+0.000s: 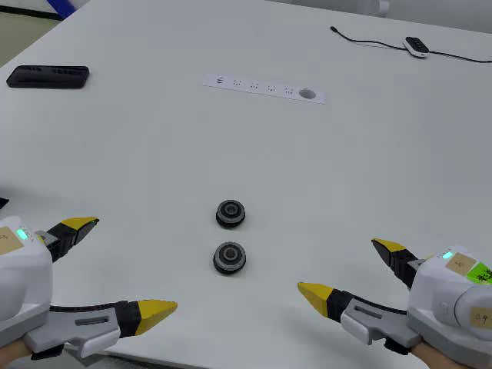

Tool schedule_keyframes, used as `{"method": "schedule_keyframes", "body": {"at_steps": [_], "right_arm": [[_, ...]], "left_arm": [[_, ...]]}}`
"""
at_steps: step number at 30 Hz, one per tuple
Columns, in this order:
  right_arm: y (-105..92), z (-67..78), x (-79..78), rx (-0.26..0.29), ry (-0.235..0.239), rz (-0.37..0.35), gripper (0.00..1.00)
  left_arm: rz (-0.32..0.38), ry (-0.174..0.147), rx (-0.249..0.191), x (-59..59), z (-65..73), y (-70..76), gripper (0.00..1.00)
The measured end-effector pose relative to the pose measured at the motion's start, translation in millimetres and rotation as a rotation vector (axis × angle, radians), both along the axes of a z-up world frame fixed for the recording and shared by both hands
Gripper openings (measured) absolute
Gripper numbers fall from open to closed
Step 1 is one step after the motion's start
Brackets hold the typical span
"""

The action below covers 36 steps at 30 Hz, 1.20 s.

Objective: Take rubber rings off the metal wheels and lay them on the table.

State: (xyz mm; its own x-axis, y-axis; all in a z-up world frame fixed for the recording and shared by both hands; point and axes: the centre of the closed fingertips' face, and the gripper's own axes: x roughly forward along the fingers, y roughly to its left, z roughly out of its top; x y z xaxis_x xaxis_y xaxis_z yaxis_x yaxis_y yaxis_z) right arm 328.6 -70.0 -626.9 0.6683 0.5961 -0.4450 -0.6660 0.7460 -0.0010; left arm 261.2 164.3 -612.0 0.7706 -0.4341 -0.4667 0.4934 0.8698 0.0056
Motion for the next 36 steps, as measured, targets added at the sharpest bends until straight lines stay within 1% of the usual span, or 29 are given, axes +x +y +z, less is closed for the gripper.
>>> {"method": "schedule_keyframes", "body": {"at_steps": [4, 9, 13, 16, 18, 25, 29, 36], "right_arm": [[-1.5, -0.9, 1.6, 0.001, -0.001, -0.001, 0.81], [-2.2, -0.4, 1.4, 0.000, 0.000, -0.003, 0.81], [-1.6, 0.3, 0.4, -0.002, 0.000, -0.001, 0.81], [-2.0, -0.2, 0.0, -0.003, 0.002, -0.002, 0.80], [-3.0, -2.4, 0.3, -0.005, 0.009, -0.004, 0.80], [-3.5, -2.3, -0.8, -0.001, 0.015, -0.007, 0.80], [-4.3, -2.3, -1.0, 0.001, 0.016, -0.009, 0.80], [-6.0, -6.2, -3.0, -0.004, 0.033, -0.009, 0.80]], "left_arm": [[-0.002, 0.002, 0.004, -0.6, -0.1, 1.4, 0.97], [0.000, 0.008, -0.003, -0.9, -1.5, 2.6, 0.97], [-0.002, 0.008, -0.006, -0.6, -2.1, 3.5, 0.97], [-0.018, 0.020, -0.015, -2.3, -1.9, 0.2, 0.96], [-0.022, 0.017, -0.005, -2.2, -1.4, -0.3, 0.96], [-0.020, 0.010, -0.004, -0.7, 1.3, 0.9, 0.96], [-0.024, 0.012, 0.002, -0.1, 1.4, 1.3, 0.95], [-0.040, 0.008, 0.003, 5.1, 1.0, -2.3, 0.95]]}}
